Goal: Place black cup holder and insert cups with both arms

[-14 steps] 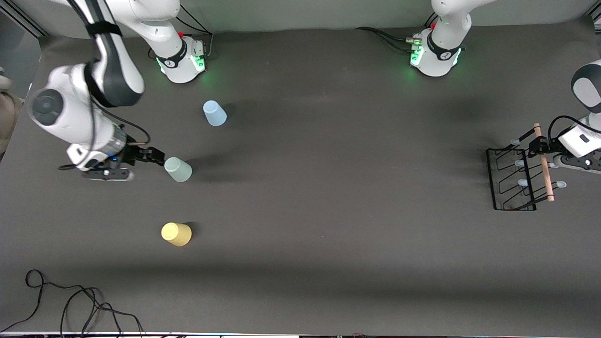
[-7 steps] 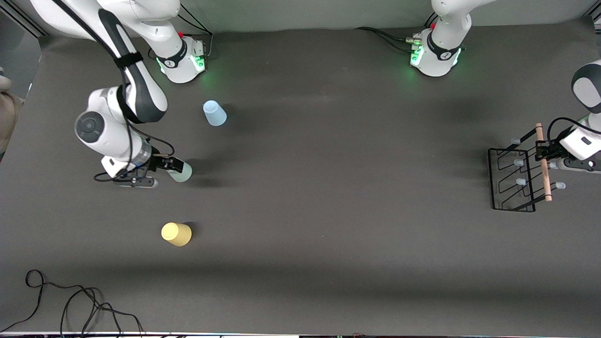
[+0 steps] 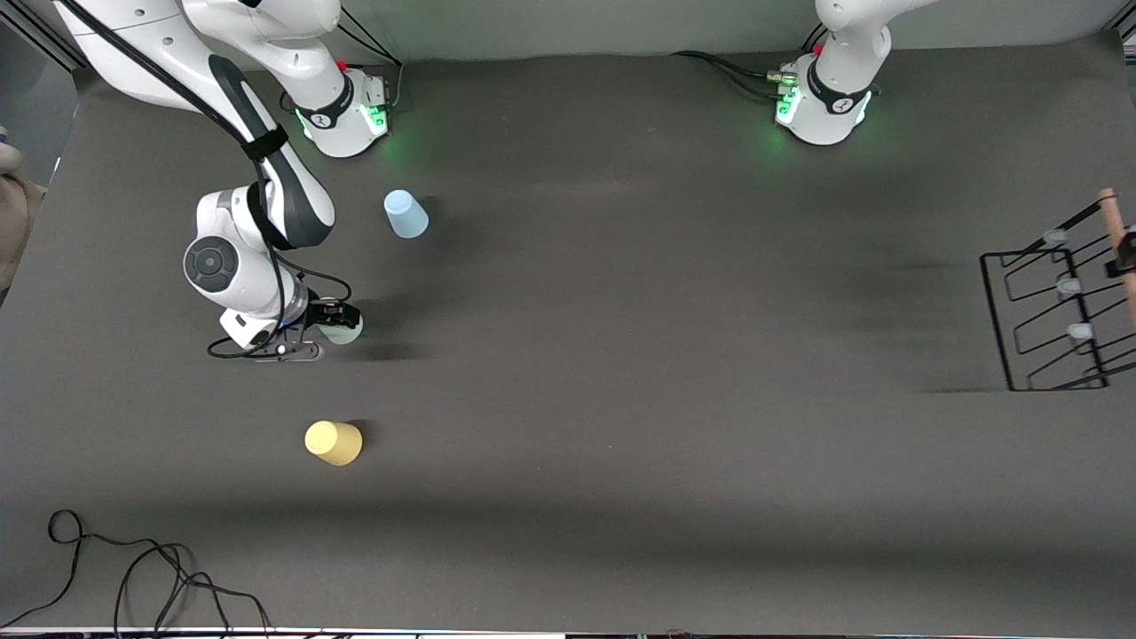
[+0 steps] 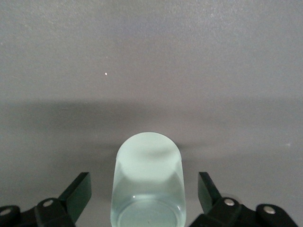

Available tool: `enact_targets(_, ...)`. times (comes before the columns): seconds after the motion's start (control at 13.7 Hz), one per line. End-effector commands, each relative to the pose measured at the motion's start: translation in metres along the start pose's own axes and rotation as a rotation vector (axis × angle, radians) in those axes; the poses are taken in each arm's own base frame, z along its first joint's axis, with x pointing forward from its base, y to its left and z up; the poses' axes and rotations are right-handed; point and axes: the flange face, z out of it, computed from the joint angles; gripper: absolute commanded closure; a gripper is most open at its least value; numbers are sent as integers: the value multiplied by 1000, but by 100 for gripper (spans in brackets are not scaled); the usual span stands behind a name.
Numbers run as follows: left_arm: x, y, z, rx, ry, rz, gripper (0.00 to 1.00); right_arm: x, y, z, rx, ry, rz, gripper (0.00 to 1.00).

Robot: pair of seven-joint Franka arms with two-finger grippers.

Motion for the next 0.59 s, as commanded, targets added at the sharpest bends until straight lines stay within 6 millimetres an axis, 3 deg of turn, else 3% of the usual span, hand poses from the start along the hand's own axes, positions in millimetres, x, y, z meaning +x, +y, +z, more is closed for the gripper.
enact_targets(0.0,21,55,-24,-7,7,-11,100,-4,-1,-7,-32,-32,-17,0)
enact_targets(0.15,37,116,-23,-4,9,-33,100,-9,0,-3,-38,-62,-17,0)
enact_targets(0.22,43,158,-20,-5,5,-19,100,-10,0,-1,-39,-68,-18,4)
enact_targets(0.29,48,203,-17,-12,2,-20,100,-10,0,-1,-39,-72,-17,21)
enact_targets(0.37,52,248,-14,-12,4,-36,100,-9,1,-1,-38,-70,-13,48)
enact_targets(0.44,58,299,-12,-9,8,-69,100,-7,1,-3,-39,-68,3,59)
enact_targets(0.51,65,350,-8,-7,11,-110,100,-7,3,-7,-41,-81,11,63)
